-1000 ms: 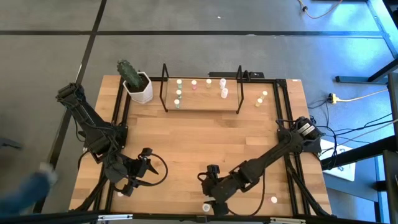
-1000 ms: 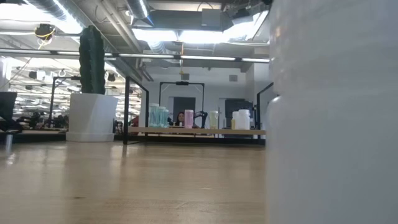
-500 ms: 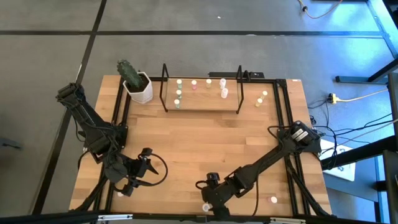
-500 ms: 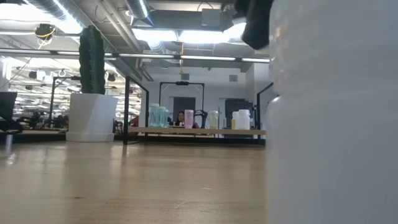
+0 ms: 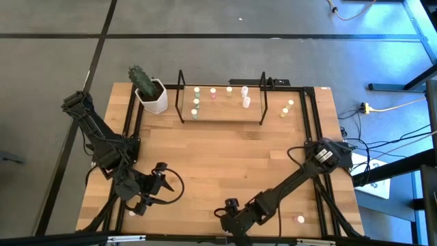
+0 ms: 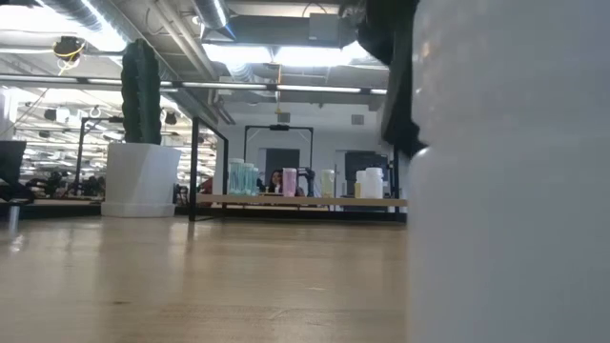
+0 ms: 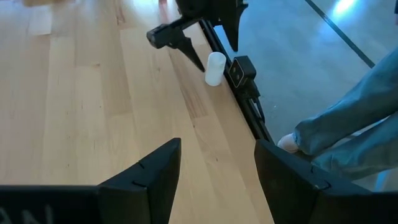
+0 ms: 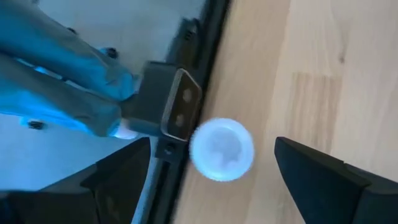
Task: Pick and place medicine bottles onto shelf by color
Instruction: Put the white pill bottle on the shelf aligned with the other white pill bottle
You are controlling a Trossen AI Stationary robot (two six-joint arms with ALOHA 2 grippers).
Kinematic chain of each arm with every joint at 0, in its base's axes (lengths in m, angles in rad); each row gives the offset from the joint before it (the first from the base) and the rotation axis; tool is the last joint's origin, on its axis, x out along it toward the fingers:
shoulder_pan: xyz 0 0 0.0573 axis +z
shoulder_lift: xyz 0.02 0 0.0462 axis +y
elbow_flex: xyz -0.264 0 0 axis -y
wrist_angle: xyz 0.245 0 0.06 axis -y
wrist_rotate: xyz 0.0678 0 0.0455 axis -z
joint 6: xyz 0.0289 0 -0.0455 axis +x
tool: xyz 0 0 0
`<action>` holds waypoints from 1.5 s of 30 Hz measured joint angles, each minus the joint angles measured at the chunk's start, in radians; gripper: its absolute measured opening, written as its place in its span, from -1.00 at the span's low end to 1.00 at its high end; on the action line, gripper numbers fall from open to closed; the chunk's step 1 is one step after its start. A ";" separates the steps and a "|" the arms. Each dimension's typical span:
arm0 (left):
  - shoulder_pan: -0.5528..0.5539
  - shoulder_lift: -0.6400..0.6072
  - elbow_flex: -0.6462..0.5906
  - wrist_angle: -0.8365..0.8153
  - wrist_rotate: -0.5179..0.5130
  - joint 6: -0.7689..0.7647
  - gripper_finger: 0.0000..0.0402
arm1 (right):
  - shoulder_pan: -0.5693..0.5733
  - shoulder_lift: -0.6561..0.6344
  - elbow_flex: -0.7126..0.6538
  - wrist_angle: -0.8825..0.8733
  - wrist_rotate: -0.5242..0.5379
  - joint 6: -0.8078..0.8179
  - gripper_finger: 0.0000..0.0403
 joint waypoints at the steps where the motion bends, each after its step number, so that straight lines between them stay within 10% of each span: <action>1: 0.000 0.000 0.000 0.000 0.000 0.000 -0.02 | 0.002 0.007 0.000 0.000 0.015 0.000 0.72; 10: 0.000 0.000 0.000 0.000 0.000 0.000 -0.02 | 0.003 0.036 0.000 0.002 0.077 -0.001 0.60; 24: 0.000 0.000 0.000 0.000 0.000 0.000 -0.01 | 0.003 0.036 0.000 -0.002 0.092 0.002 -0.29; 45: 0.000 0.000 0.000 0.000 0.000 0.000 -0.01 | -0.112 0.013 0.035 -0.105 0.093 0.031 -0.25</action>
